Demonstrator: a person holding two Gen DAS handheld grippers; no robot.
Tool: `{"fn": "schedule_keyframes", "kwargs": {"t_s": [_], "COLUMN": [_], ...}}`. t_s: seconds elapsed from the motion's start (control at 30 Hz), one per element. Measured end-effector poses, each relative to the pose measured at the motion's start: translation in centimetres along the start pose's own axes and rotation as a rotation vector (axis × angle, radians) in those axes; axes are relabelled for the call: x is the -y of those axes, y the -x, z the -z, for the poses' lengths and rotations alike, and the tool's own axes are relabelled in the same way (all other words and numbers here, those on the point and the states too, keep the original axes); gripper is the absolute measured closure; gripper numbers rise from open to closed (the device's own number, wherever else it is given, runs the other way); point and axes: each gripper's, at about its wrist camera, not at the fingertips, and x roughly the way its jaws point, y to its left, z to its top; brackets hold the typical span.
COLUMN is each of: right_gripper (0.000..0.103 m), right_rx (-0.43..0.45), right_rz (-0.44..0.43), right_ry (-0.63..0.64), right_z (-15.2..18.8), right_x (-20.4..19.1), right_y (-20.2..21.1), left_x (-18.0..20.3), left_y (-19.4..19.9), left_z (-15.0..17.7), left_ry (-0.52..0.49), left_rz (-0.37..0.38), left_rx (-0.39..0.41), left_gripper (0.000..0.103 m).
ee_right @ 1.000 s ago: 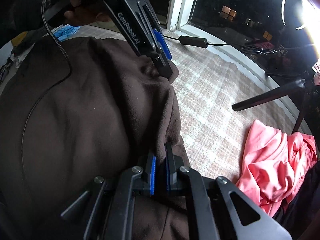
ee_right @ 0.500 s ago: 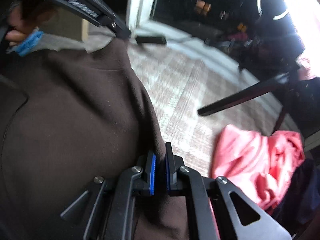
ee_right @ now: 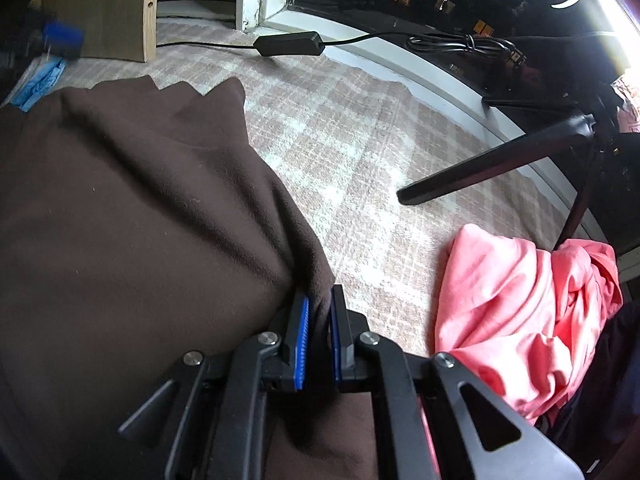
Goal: Fold clothes
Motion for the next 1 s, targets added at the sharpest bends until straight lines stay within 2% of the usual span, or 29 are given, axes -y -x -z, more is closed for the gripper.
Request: {"fn": "schedule_keyframes", "kwargs": {"t_s": [0.07,0.1,0.13,0.17,0.23,0.3,0.37,0.43,0.5,0.57,0.63,0.8,1.0], "right_gripper": [0.095,0.095,0.095,0.095,0.090,0.071,0.070,0.070,0.069,0.066,0.065,0.065,0.065], "right_rx": [-0.004,-0.005,-0.005,-0.008,-0.013,-0.010,0.004,0.053,0.094,0.112,0.128,0.041,-0.064], "right_rz": [-0.008,-0.010,-0.011,-0.006,0.002,0.023,0.052,0.024,-0.026,-0.072,-0.124,-0.169,-0.223], "right_ry": [-0.009,-0.011,-0.011,-0.013,-0.018,-0.016,-0.012,-0.050,-0.077,-0.082,-0.081,-0.153,-0.238], "right_z": [0.1,0.1,0.2,0.2,0.3,0.3,0.4,0.7,1.5,2.6,4.6,12.7,22.5], "right_x": [0.1,0.2,0.3,0.4,0.4,0.6,0.7,1.1,0.9,0.2,-1.0,-3.6,-6.6], "right_y": [0.0,0.0,-0.1,-0.1,-0.2,0.2,1.1,3.5,6.5,8.7,11.1,12.8,14.9], "left_x": [0.0,0.1,0.2,0.4,0.5,-0.7,-2.7,-4.4,-4.8,-4.6,-3.3,0.7,5.7], "left_y": [-1.6,-2.2,-2.8,-3.6,-3.7,-1.8,1.9,6.4,10.6,12.4,13.8,14.3,13.2], "left_z": [0.8,0.9,1.1,1.2,1.6,2.3,3.6,6.3,10.3,13.8,18.1,28.4,37.6], "left_ry": [0.004,-0.001,-0.009,-0.017,-0.038,-0.008,0.060,0.103,0.107,0.122,0.135,0.182,0.234], "left_rz": [0.034,0.029,0.028,0.024,-0.046,-0.076,-0.105,-0.116,-0.129,-0.116,-0.100,-0.030,0.068], "left_rx": [-0.029,-0.031,-0.033,-0.046,-0.043,-0.027,0.030,0.083,0.100,0.092,0.063,-0.032,-0.138], "left_gripper": [0.068,0.074,0.103,0.100,0.102,0.096,0.094,0.078,0.073,0.072,0.070,0.070,0.069]}}
